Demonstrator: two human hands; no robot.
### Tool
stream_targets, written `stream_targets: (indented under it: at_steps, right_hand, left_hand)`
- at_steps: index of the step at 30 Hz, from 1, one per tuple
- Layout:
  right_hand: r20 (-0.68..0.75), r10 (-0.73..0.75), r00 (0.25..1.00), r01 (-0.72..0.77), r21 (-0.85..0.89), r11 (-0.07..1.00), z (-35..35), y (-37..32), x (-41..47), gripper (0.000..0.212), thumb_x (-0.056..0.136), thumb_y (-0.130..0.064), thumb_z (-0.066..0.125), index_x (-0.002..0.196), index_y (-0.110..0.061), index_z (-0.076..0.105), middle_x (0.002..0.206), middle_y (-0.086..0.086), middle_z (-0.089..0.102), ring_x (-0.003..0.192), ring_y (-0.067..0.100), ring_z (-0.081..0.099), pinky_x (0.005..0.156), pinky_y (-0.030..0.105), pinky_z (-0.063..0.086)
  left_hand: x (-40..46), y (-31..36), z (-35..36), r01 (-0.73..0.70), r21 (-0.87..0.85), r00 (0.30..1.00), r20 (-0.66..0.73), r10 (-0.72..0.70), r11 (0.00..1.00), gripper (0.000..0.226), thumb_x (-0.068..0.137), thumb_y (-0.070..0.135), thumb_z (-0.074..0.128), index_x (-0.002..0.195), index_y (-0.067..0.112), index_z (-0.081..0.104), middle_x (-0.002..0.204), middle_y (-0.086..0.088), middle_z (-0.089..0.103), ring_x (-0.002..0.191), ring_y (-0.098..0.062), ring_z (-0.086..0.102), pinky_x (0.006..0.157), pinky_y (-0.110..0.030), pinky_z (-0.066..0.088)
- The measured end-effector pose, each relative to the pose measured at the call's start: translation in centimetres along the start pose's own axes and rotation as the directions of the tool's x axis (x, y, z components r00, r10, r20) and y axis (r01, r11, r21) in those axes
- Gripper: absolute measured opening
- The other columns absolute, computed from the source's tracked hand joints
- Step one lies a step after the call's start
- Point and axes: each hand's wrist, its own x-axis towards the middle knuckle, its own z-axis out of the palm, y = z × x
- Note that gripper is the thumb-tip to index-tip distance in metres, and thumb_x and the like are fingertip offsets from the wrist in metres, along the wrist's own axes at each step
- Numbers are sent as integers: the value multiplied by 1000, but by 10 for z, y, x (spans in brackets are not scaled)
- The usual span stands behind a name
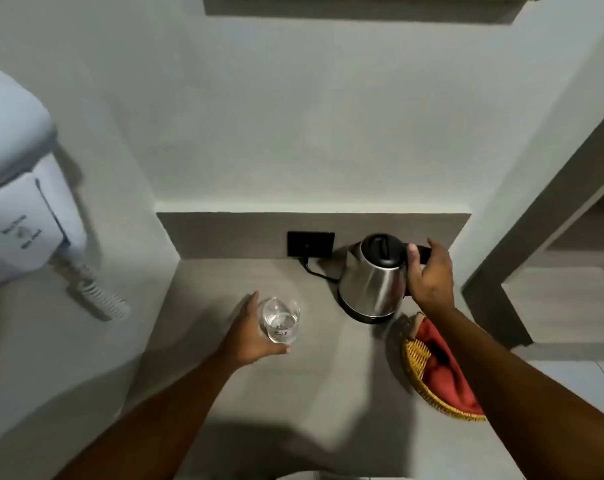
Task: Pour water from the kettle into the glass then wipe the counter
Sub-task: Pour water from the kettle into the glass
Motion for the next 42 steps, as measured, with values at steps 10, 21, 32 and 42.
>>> stream_targets:
  at_steps: [10,21,32,42]
  right_hand:
    - [56,535,843,-497,465,733,12,16,25,58,95,-64,43,104,-12,65,112,13,64,101,24,59,84,34,43]
    - [111,658,745,-595,557,580,21,21,48,61,87,-73,47,97,-14,62,84,4,59,78,19,58,67,32,47]
    - [83,42,996,-66,304,951,12,-75,47,42,87,-53,59,47,-39,61,42,-18,52,42,-2,49,45,15,41]
    - [242,-303,922,334,-100,937,46,-131,16,43,83,-55,55,62,-19,69,52,-2,62,51,15,60,50,26,46]
  left_hand:
    - [10,-7,40,51,-268,980,-172,-100,962,93,45,18,98,126,25,54,113,2,67,103,-18,66,87,-28,54]
    - [9,-9,39,43,-255,978,-186,-92,966,88,48,22,96,126,27,55,112,5,68,100,-11,67,85,-26,56]
    - [5,-6,37,12,-276,976,-205,-71,961,88,48,20,96,127,23,58,112,5,69,98,-12,68,83,-23,57]
    - [0,1,33,30,-263,976,-200,-85,964,80,48,17,96,120,22,61,100,15,62,90,-8,61,68,5,38]
